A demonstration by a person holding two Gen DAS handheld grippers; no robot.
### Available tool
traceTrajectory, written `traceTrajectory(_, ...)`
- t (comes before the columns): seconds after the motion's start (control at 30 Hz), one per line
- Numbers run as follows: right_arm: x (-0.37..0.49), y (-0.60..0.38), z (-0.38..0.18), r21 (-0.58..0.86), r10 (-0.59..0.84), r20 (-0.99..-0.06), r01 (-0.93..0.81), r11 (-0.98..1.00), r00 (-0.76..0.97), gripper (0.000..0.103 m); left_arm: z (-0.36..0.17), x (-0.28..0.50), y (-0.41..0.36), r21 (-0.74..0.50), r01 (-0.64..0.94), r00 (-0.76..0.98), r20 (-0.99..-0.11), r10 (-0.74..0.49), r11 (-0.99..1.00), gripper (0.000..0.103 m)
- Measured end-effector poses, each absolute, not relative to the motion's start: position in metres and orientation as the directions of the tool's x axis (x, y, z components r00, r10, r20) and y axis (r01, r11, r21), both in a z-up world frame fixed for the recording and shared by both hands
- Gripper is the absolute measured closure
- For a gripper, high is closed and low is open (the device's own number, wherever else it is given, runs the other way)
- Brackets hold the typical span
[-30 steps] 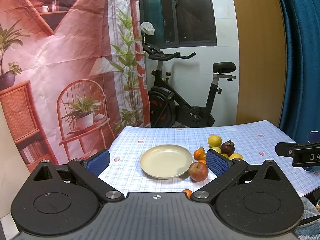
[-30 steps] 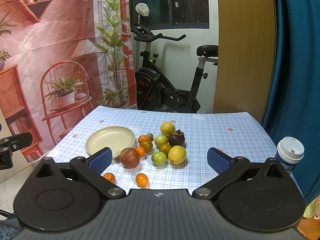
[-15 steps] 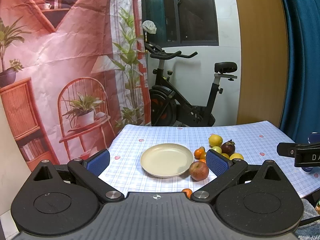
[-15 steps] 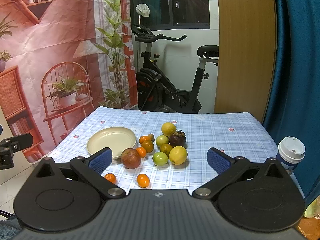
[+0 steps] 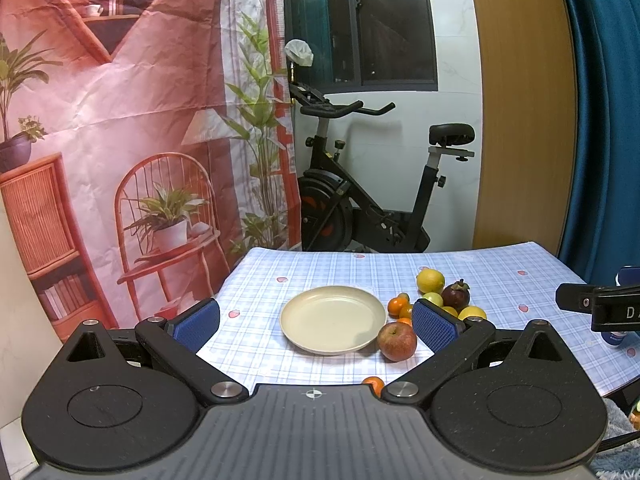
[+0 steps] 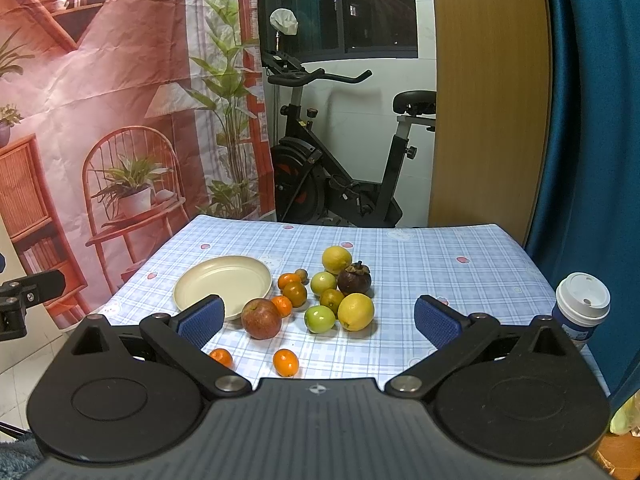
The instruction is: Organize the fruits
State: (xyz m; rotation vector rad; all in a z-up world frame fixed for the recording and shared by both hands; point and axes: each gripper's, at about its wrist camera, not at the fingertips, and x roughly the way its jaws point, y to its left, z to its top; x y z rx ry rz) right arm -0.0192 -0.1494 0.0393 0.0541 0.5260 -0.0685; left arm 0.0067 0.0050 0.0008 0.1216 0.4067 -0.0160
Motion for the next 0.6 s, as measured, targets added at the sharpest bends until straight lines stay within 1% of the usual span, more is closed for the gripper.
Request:
traceTrajectory(0.5, -0.0189, -0.1501, 0.0393, 0.039, -0.052, -0.502, 0.082, 0.996, 0.863, 0.0, -0.0008, 0.0085, 0.0063, 0.106, 0.034, 0.915, -0.404, 0.012, 0.994, 0.0)
traceTrajectory(0.6, -0.0174, -0.1496, 0.0414, 0.045, -0.051, -0.506, 0.086, 0.995, 0.861, 0.0, -0.0009, 0.0104, 0.0063, 0.108, 0.025, 0.908, -0.418, 0.022, 0.994, 0.0)
